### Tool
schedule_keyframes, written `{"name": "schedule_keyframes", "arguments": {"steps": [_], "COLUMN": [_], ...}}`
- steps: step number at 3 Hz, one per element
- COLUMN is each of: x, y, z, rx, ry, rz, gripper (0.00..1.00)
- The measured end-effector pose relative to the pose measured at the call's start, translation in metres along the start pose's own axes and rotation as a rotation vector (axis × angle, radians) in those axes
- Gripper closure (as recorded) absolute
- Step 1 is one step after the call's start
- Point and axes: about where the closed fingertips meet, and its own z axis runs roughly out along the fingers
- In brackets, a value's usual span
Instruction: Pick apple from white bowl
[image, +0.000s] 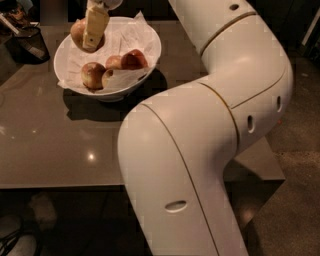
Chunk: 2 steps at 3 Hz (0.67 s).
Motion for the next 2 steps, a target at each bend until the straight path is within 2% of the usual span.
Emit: {"name": "schedule_keyframes", "arguments": {"steps": [2], "x": [-0.016], "y": [0.033], "z": [-0.021], "rx": [0.021], "ry": [-0.038], "rz": [-0.066], "gripper": [1.00]}}
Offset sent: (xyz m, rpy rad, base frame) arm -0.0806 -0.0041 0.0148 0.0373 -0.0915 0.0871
